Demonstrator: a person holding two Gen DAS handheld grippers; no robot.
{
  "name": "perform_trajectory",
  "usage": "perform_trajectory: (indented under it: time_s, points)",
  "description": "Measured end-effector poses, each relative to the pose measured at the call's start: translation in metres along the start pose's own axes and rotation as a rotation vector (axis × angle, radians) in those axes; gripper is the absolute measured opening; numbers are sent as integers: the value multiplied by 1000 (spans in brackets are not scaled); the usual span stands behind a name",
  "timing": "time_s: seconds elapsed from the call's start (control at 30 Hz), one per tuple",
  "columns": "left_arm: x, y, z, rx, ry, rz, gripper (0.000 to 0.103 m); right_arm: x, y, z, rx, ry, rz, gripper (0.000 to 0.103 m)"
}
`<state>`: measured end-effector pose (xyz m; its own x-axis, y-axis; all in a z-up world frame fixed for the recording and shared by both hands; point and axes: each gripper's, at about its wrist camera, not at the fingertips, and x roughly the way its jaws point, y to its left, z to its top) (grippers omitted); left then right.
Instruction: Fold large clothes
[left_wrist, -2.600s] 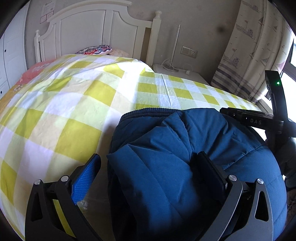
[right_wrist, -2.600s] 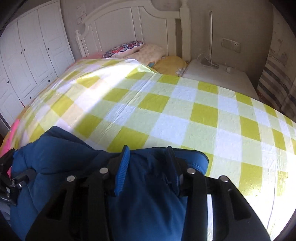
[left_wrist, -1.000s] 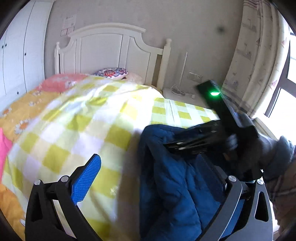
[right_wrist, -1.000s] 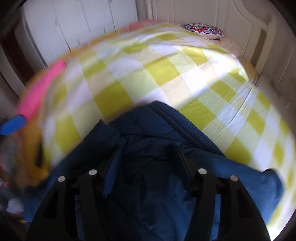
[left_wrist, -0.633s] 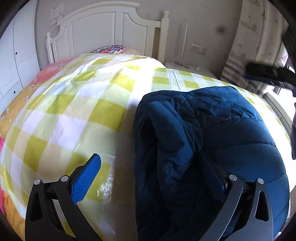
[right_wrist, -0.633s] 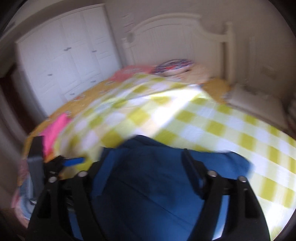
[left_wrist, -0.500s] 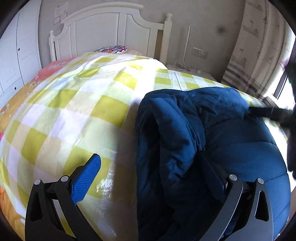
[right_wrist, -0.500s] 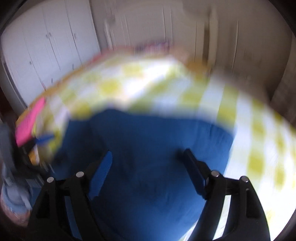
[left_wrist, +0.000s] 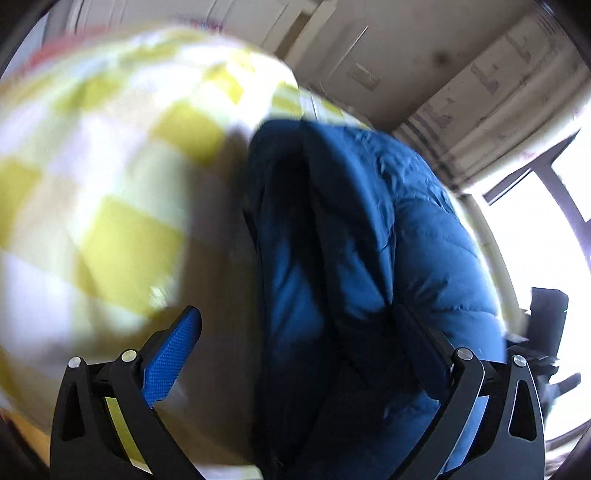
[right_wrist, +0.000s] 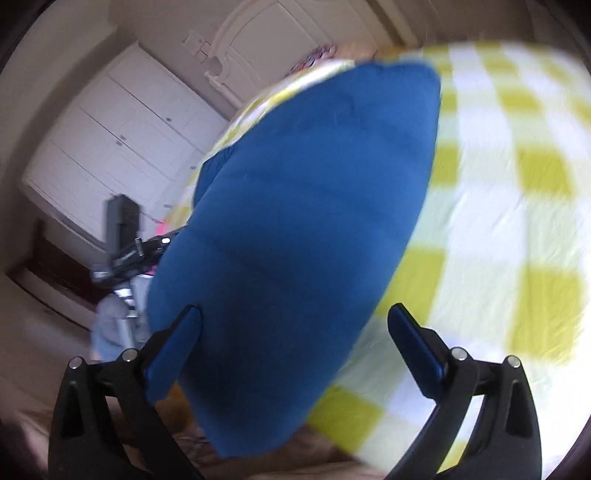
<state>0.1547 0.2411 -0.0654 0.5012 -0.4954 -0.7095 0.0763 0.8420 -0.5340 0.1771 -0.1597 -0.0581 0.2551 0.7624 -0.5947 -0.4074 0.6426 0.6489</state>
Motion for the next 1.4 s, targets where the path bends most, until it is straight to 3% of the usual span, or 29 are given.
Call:
perform_trajectory:
  time_s: [0.13,0.2,0.27,0.3,0.47,0.6,0.77,0.87,0.93,0.97,1.0,1.07,1.13,1.17,1.23,1.3,1.33,1.37,1.4]
  points:
    - [16,18,-1,-97,76,-148,99,20,-5,0,30,-7,64,101]
    - [20,17,-1,-100,80,-173,99,18,-2,-4,11,-27,63,97]
    - [20,8,-2,-77,66,-169,90,14,6,-9,-47,-69,23,84]
    - [18,3,-2,-80,57,-248,64,9,12,-12,-92,-100,-15,76]
    - [25,-19,-2,-96,-35,-243,54,-8,26,-10,-221,-254,-147,62]
    - [50,-54,30,-86,-114,-243,48,-28,35,12,-325,-353,-267,59]
    - [100,-119,113,-23,-129,-269,48,-65,4,67,-363,-493,-372,58]
    - [137,-134,145,-33,-100,-264,48,-78,-47,102,-282,-465,-403,60]
    - [174,-142,148,-50,-38,-197,49,-74,-97,115,-146,-379,-454,67]
    - [189,-144,143,-53,-25,-214,56,-74,-118,116,-69,-358,-468,78]
    - [194,-144,140,-65,-29,-225,60,-79,-126,113,-27,-378,-459,84]
    - [196,-140,136,-102,-47,-209,69,-85,-118,107,-33,-398,-497,83]
    - [196,-133,133,-91,-43,-193,79,-89,-86,101,-76,-449,-654,85]
    - [196,-133,131,-89,-47,-180,81,-88,-70,105,-105,-479,-680,85]
    - [192,-129,127,-92,-55,-173,82,-79,-37,99,-201,-512,-625,87]
    - [182,-129,120,-78,-80,-137,82,-52,-16,96,-310,-445,-638,90]
    - [176,-133,117,-58,-96,-104,84,-22,-12,96,-378,-324,-683,91]
    - [173,-139,116,-37,-109,-71,86,-2,-11,97,-415,-267,-731,95]
    - [163,-146,114,7,-126,-10,86,11,-5,91,-479,-263,-803,95]
